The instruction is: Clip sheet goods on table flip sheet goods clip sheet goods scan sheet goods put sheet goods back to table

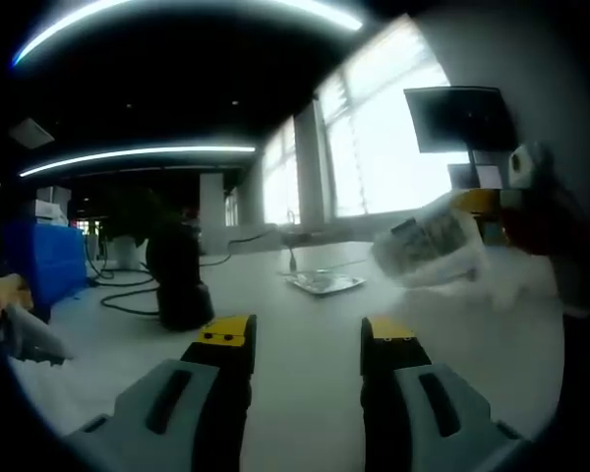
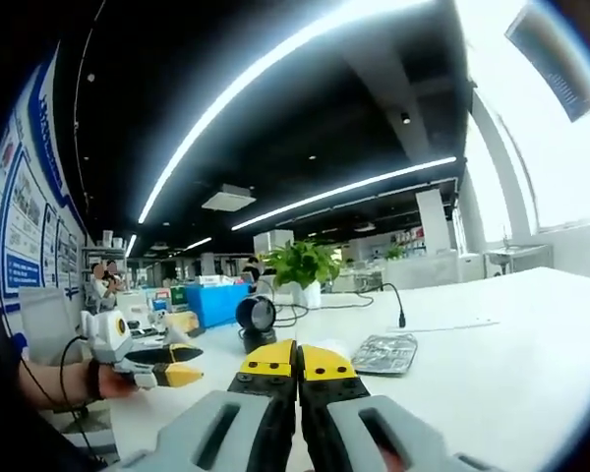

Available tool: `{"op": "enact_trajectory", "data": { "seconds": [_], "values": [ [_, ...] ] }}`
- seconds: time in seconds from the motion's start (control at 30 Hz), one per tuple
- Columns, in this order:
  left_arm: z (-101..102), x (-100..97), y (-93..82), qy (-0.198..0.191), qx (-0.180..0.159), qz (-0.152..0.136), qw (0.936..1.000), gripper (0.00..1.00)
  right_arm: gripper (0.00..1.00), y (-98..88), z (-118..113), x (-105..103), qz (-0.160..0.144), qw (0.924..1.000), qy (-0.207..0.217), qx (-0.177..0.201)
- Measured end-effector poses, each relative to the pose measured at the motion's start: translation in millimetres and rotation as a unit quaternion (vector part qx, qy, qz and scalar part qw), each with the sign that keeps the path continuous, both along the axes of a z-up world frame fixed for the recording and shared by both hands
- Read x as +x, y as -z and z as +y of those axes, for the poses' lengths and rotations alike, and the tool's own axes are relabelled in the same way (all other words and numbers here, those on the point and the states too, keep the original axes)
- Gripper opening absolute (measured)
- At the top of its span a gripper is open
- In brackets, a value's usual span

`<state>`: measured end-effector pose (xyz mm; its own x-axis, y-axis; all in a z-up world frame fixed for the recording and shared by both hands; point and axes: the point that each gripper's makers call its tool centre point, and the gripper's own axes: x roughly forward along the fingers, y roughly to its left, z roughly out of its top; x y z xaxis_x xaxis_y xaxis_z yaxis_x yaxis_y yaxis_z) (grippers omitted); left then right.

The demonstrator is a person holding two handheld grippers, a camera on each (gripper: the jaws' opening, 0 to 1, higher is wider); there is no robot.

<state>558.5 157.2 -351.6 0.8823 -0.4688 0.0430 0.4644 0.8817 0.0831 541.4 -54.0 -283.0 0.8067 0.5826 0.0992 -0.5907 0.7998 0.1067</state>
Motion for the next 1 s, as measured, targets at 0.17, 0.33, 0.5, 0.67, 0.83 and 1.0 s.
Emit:
{"op": "enact_trajectory", "data": {
  "seconds": [0.17,0.33,0.5,0.67,0.83,1.0],
  "values": [
    [0,0.4,0.5,0.0,0.001,0.0,1.0,0.35,0.0,11.7,15,-7,0.013,0.9993,-0.03,-0.017],
    [1,0.7,1.0,0.0,0.002,0.0,1.0,0.35,0.0,44.3,48,-24,0.003,0.9905,-0.074,-0.116],
    [1,0.8,0.9,0.0,0.002,-0.001,1.0,0.35,0.0,73.6,71,-33,-0.005,0.9808,-0.09,-0.173],
    [0,0.4,1.1,0.002,0.004,-0.001,1.0,0.35,0.0,99.3,82,-39,-0.025,0.9623,-0.105,-0.25],
    [-1,0.1,1.0,0.003,0.004,-0.002,1.0,0.35,0.0,111.9,87,-42,-0.055,0.9438,-0.116,-0.304],
    [0,0.2,0.7,0.003,0.005,-0.003,1.0,0.35,0.0,108.9,83,-41,-0.056,0.9471,-0.115,-0.294]
  ]
}}
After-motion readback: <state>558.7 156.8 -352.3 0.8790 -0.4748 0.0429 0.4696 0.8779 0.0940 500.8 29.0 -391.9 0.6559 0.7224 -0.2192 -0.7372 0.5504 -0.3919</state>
